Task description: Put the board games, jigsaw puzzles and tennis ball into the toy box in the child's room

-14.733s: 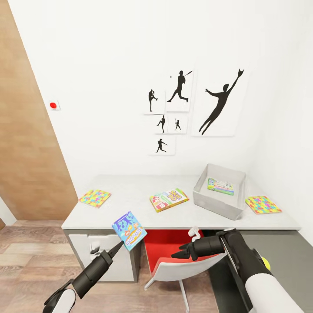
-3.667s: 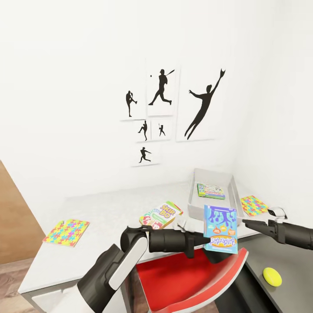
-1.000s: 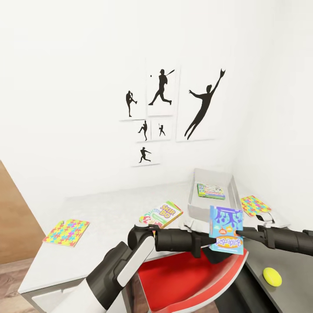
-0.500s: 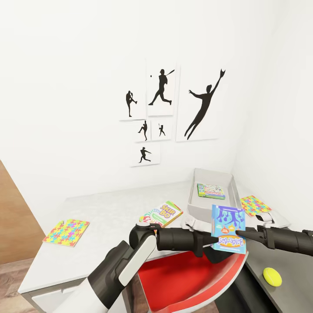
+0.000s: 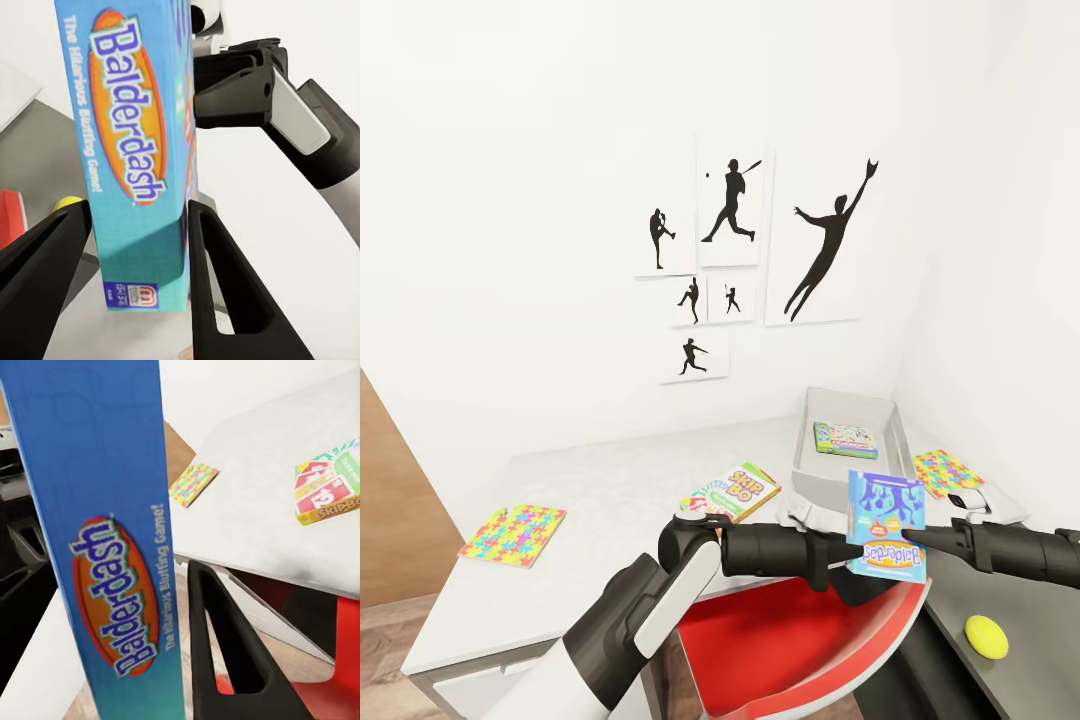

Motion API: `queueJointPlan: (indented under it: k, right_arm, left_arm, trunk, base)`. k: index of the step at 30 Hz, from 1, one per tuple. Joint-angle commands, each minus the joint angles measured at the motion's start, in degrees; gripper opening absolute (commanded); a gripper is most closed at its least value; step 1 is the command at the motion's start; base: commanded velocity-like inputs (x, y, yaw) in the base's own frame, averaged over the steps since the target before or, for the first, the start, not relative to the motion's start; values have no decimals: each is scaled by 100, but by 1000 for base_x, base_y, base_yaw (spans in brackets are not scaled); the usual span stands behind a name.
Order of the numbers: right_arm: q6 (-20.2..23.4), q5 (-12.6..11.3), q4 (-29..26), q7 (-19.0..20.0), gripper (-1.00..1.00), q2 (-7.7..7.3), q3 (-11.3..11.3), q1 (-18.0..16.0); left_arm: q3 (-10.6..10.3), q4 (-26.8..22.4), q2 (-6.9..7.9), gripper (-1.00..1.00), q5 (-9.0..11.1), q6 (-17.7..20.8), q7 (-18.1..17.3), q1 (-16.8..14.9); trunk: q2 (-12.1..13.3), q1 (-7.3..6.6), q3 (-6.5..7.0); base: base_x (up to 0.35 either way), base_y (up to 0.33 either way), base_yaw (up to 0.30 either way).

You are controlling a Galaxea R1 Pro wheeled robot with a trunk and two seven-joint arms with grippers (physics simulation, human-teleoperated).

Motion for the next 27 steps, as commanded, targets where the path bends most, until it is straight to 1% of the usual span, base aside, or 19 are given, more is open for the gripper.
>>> queueJointPlan:
  k: [1, 21, 22, 27]
  right_arm:
    - [39, 0, 0, -1, -100, -2, 2, -3]
    - [40, -5, -4, -1, -100, -7, -14, -6]
    - [40, -5, -4, -1, -100, -7, -14, -7]
    - [40, -5, -4, -1, -100, -10, -15, -7]
  left_arm:
    - [0, -4, -3, -100, 112, 66, -8, -6]
    - [0, -4, -5, -100, 112, 66, -1, -6]
    - [0, -4, -5, 100, 110, 66, 5, -6]
    - [1, -4, -5, 100, 104, 63, 16, -6]
  trunk:
    - [-10, 3, -11]
    - [-10, 3, -11]
    - [-10, 3, -11]
    - [-10, 3, -11]
  base:
    - [0, 0, 0]
    - [0, 0, 0]
    - [0, 0, 0]
    - [0, 0, 0]
